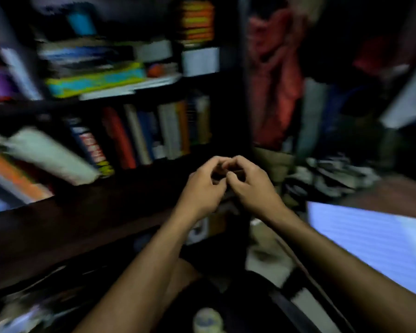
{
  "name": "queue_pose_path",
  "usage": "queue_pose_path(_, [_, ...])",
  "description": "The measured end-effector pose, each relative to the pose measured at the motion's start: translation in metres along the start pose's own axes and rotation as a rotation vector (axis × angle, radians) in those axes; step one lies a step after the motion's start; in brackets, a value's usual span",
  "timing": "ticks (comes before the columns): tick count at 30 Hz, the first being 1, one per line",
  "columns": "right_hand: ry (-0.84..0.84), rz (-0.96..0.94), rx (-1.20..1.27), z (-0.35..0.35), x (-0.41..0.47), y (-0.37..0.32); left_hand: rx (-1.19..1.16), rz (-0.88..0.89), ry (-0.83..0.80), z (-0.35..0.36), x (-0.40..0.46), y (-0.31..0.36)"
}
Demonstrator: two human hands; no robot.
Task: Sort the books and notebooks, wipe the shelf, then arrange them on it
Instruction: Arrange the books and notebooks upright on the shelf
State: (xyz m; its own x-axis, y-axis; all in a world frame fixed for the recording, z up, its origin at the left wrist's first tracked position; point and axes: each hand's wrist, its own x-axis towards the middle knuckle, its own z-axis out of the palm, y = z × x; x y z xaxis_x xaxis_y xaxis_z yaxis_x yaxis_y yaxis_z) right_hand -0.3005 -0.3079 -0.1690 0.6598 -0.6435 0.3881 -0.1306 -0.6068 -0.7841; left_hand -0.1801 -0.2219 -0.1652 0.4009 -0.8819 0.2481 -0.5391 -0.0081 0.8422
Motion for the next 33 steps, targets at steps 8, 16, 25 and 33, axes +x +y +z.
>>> queue_pose_path(8, [0.251, 0.385, -0.446, -0.213, -0.144, 0.029, 0.137, 0.151, -0.415, 0.186, -0.017, 0.093])
queue_pose_path(16, [-0.01, 0.995, -0.717, -0.256, -0.209, 0.091, 0.482, -0.05, -0.554, 0.215, -0.048, 0.071])
queue_pose_path(25, [0.091, 0.918, -0.733, -0.225, -0.193, 0.125, -0.24, -0.476, -0.254, 0.203, -0.047, 0.055])
queue_pose_path(33, [0.278, 0.842, -0.117, -0.19, -0.166, 0.124, -0.161, -0.426, 0.007, 0.175, -0.059, 0.019])
